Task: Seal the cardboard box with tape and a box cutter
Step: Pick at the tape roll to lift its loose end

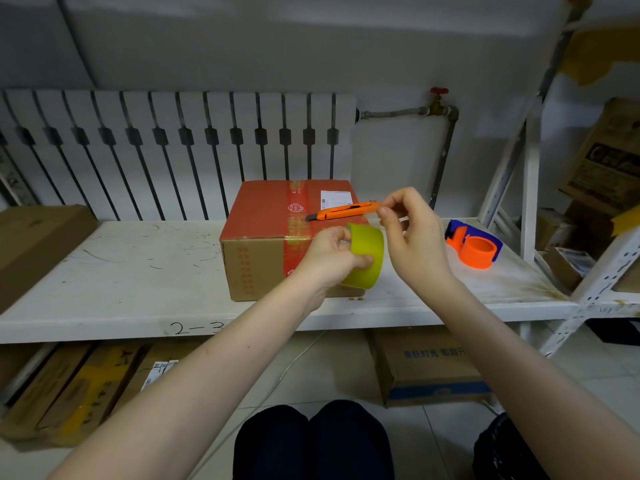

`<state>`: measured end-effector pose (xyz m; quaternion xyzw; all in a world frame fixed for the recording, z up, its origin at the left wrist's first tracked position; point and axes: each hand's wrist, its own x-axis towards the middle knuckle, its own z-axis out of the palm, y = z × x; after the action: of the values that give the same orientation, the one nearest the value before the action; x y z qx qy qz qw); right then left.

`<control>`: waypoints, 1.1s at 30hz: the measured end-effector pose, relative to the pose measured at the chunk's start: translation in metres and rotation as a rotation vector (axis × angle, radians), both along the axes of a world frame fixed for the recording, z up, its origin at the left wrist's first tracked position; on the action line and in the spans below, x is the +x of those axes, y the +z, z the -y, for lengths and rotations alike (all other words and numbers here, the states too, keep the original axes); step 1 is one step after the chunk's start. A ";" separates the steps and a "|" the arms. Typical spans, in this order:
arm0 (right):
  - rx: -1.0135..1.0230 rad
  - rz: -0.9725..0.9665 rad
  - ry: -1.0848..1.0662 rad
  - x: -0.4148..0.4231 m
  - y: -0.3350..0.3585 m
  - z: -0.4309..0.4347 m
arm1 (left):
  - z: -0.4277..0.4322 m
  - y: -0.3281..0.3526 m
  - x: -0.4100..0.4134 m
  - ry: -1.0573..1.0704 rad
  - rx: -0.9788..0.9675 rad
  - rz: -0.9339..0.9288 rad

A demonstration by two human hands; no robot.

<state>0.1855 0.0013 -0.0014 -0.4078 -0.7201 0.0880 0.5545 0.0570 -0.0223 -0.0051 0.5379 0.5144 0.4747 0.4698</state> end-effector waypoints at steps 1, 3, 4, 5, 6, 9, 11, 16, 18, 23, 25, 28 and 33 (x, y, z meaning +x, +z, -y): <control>0.009 0.016 0.007 0.000 0.000 0.000 | -0.002 0.000 0.000 0.018 -0.031 0.015; 0.032 0.068 0.017 0.001 -0.002 0.001 | -0.001 0.001 0.001 0.067 -0.070 0.055; 0.043 0.099 0.019 0.002 -0.003 0.001 | 0.001 0.003 0.002 0.096 -0.074 0.064; 0.051 0.125 0.022 0.002 -0.004 0.001 | 0.001 0.003 0.002 0.120 -0.062 0.062; 0.052 0.143 0.025 0.003 -0.006 0.002 | 0.001 0.002 0.002 0.135 -0.050 0.039; 0.035 0.156 0.046 0.004 -0.010 0.002 | 0.001 0.002 0.002 0.094 0.002 -0.066; 0.020 0.160 0.056 0.005 -0.013 0.002 | 0.001 0.003 0.002 0.088 0.016 -0.094; -0.014 0.161 0.071 0.008 -0.016 0.002 | 0.000 0.003 -0.002 0.093 -0.012 -0.073; 0.003 0.147 0.067 0.008 -0.017 0.003 | 0.000 0.002 -0.004 0.099 -0.023 -0.021; 0.066 0.131 0.067 0.009 -0.020 0.010 | -0.003 -0.001 -0.003 0.062 -0.066 0.080; 0.062 0.207 0.103 0.012 -0.023 0.012 | -0.004 -0.002 -0.004 0.046 -0.049 0.118; 0.064 0.344 0.122 0.015 -0.026 0.013 | -0.003 0.000 -0.006 0.063 -0.051 0.230; 0.169 0.577 0.129 0.019 -0.024 0.012 | -0.002 -0.004 -0.004 0.104 0.027 0.178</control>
<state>0.2041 -0.0107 -0.0250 -0.3221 -0.8770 -0.0567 0.3522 0.0529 -0.0204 -0.0090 0.4723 0.4917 0.5511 0.4810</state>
